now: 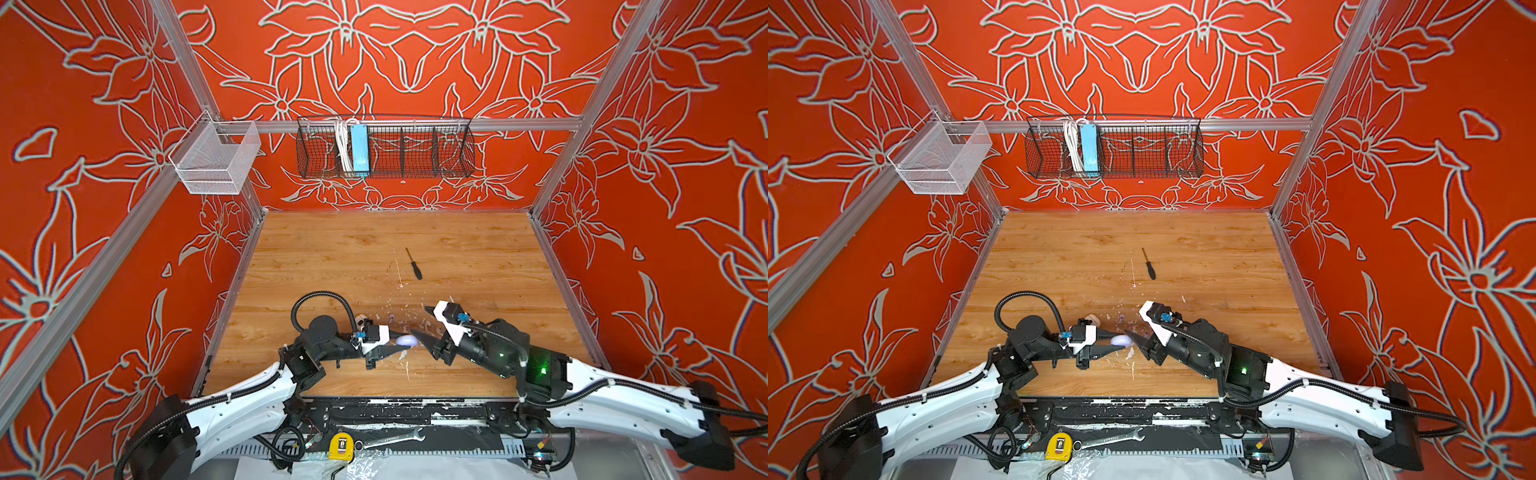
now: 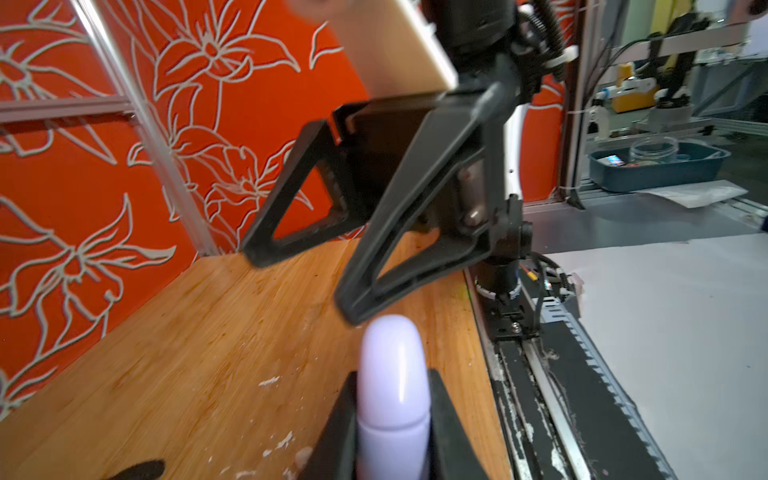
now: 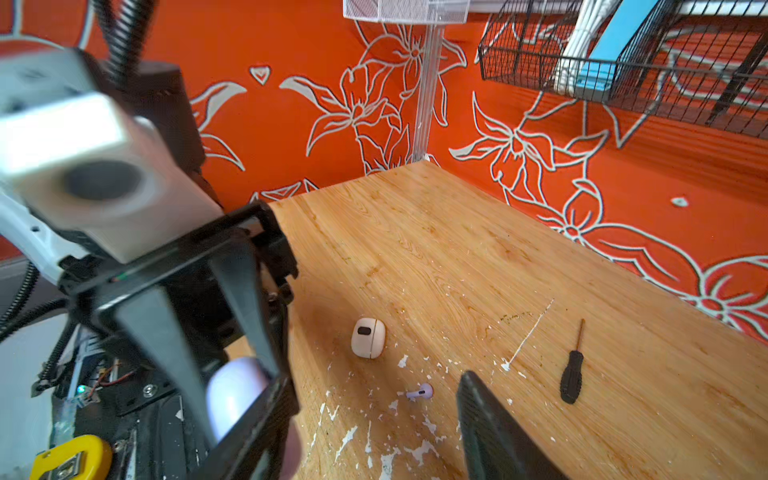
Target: Insert the wireless bluetooth earbuds into the charging case
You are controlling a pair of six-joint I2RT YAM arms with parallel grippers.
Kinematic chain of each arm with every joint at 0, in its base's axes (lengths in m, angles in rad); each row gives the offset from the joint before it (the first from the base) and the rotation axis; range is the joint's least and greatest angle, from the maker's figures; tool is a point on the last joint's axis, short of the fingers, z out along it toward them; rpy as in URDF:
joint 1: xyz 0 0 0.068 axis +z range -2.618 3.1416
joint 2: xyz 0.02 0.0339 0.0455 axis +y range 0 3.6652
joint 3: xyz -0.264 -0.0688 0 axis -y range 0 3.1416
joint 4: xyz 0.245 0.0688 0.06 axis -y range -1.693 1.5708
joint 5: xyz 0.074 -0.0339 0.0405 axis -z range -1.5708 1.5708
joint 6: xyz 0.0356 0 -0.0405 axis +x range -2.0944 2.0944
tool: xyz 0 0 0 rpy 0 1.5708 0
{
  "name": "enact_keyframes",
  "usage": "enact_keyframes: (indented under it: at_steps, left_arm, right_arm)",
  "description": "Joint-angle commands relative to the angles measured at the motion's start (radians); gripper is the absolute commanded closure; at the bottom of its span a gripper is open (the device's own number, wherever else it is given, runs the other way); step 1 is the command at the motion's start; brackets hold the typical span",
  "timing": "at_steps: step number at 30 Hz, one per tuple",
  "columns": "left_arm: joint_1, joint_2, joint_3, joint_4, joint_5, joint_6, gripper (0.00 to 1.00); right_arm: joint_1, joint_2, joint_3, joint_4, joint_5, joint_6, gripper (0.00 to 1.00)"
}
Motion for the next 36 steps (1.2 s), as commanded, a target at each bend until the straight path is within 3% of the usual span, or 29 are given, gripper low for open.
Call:
enact_keyframes:
  at_steps: [1,4,7,13,18,24,30,36]
  left_arm:
    - [0.075,0.014,-0.008,0.145,-0.041,-0.142,1.0]
    - [0.083,0.01,-0.018,0.157,-0.028,-0.142,1.0]
    - [0.09,-0.002,-0.068,0.29,0.017,-0.188,1.0]
    - [0.091,-0.06,-0.066,0.265,0.054,-0.195,1.0]
    - [0.091,-0.039,-0.029,0.242,0.108,-0.212,1.0]
    - [0.075,-0.024,0.004,0.203,0.135,-0.207,1.0]
    - [0.063,-0.05,0.004,0.185,0.12,-0.204,1.0]
    - [0.027,-0.042,0.046,0.109,0.183,-0.151,1.0]
  right_arm:
    - [-0.003,-0.033,-0.016,0.049,-0.09,-0.025,0.37]
    - [-0.008,-0.018,-0.01,0.054,-0.157,-0.023,0.44]
    - [-0.027,-0.008,-0.005,0.062,-0.27,-0.004,0.51]
    - [-0.181,-0.011,-0.032,0.132,-0.51,0.123,0.45]
    - [-0.243,0.018,-0.03,0.166,-0.617,0.175,0.43]
    - [-0.243,0.086,0.002,0.172,-0.688,0.186,0.47]
    - [-0.243,0.077,-0.003,0.16,-0.645,0.178,0.51]
    - [-0.243,0.078,0.001,0.158,-0.653,0.175,0.57]
